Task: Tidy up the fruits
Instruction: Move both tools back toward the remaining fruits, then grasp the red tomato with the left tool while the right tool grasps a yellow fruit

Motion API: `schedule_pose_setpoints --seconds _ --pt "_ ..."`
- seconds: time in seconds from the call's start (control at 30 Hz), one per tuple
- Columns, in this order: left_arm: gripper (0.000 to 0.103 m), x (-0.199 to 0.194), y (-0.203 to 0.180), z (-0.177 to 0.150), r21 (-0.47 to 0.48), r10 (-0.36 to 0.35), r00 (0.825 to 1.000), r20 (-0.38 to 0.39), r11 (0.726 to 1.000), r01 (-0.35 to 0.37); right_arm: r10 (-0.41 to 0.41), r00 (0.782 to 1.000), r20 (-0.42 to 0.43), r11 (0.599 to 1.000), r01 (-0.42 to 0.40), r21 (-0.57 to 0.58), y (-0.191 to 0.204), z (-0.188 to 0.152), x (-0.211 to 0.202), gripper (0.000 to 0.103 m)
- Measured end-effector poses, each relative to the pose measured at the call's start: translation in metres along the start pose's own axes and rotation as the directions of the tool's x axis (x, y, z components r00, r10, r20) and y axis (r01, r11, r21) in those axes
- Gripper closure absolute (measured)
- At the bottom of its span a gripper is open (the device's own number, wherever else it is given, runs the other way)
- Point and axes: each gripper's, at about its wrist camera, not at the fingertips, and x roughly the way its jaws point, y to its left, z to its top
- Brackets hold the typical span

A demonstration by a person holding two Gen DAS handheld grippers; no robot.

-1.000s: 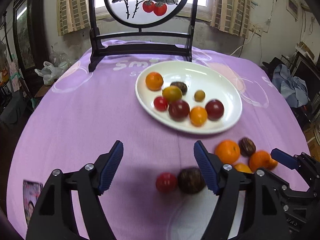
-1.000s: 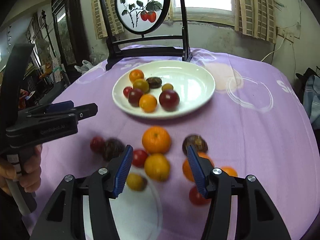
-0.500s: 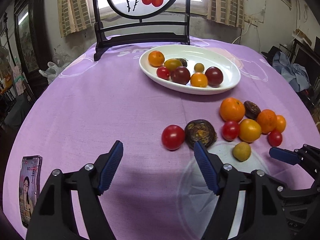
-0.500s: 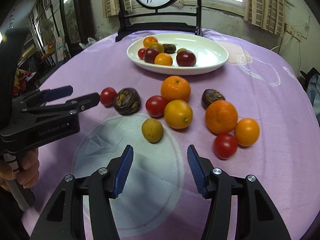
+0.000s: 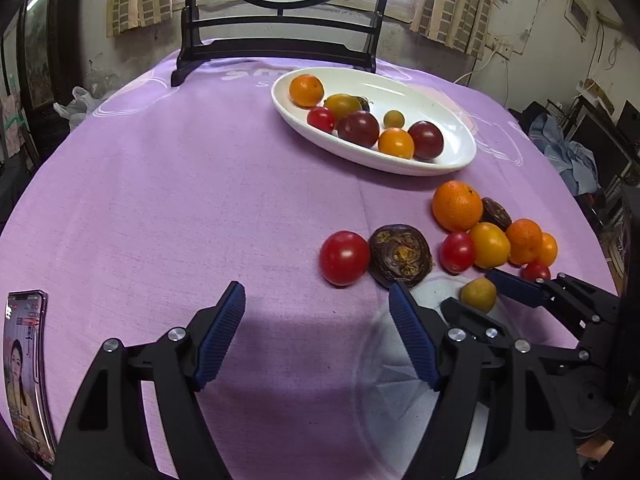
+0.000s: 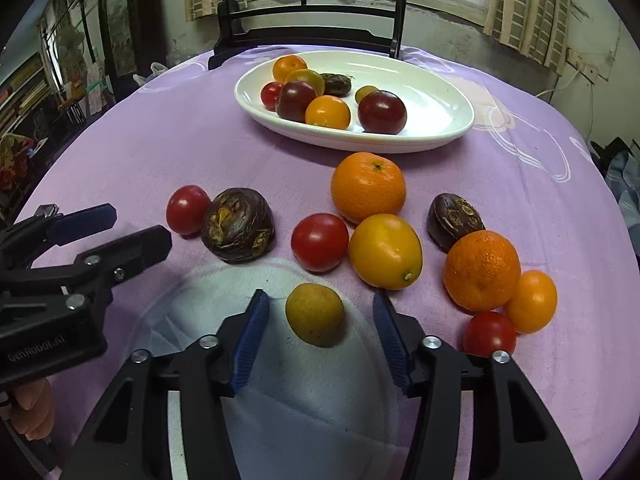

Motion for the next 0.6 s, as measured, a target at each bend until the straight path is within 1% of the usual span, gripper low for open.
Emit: schedule_pose_setpoints --seconds 0.07,0.27,0.4,0.6 --pt "0.031 0.002 -0.002 0.0 0.013 0.012 1.0 -0.004 1.0 -0.012 -0.004 1.0 0.006 1.0 0.004 -0.009 -0.001 -0.002 -0.003 0.076" --pt "0.031 0.011 -0.004 -0.002 0.022 0.046 0.999 -0.018 0.999 -0.045 0.032 0.999 0.004 0.999 -0.032 -0.009 -0.005 -0.012 -0.013 0.076" --pt "0.031 0.019 -0.007 -0.005 0.045 0.093 0.996 -0.019 0.995 -0.092 0.069 0.997 0.018 0.998 -0.069 -0.007 -0.007 -0.017 -0.025 0.076" --pt "0.031 0.023 -0.009 -0.006 0.06 0.116 0.993 -0.014 0.992 -0.115 0.104 0.994 0.024 0.995 -0.104 0.009 -0.013 -0.021 -0.032 0.076"
